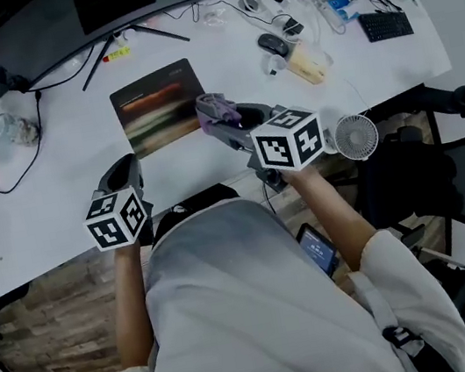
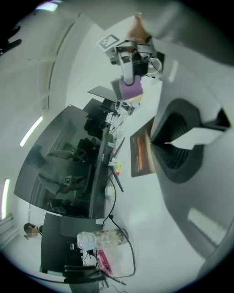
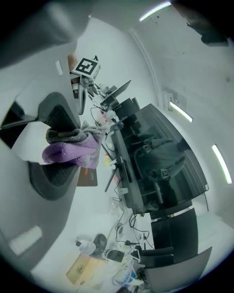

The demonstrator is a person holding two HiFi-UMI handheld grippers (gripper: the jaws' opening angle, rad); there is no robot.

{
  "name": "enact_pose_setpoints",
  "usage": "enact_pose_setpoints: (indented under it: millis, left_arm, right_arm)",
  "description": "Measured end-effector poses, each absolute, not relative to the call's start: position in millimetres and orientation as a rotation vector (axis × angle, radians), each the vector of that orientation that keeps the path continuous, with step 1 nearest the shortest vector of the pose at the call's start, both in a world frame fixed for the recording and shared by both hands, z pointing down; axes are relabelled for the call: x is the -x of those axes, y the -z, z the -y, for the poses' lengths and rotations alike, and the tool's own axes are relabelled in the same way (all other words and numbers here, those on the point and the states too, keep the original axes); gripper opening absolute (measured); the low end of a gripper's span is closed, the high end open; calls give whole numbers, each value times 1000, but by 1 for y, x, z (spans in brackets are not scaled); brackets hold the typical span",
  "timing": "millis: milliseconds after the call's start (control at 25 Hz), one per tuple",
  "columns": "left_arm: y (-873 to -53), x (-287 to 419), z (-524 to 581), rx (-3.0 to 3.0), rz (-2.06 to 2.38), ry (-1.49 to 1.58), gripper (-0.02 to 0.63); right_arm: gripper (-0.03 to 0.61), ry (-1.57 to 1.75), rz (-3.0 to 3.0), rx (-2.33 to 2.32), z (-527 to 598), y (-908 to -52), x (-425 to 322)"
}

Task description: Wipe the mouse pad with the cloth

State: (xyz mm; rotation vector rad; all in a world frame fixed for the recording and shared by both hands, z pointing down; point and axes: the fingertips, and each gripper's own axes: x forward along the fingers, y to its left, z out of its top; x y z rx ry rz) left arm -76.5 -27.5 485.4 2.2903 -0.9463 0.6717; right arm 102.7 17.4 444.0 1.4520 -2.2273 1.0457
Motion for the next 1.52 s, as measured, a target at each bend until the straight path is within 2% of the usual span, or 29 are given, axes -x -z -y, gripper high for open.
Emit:
enact_pose_setpoints:
  millis: [760,1520]
  left_arm:
    - [-348,105,-33,-2422,1055,-312,0]
    - [-318,113,-45,-2555,1094,-278,0]
  right_arm:
    - [178,-774,2341,-1722,-93,-333,-54]
    - [173,-634,2217,-1891,-106,-314,-56]
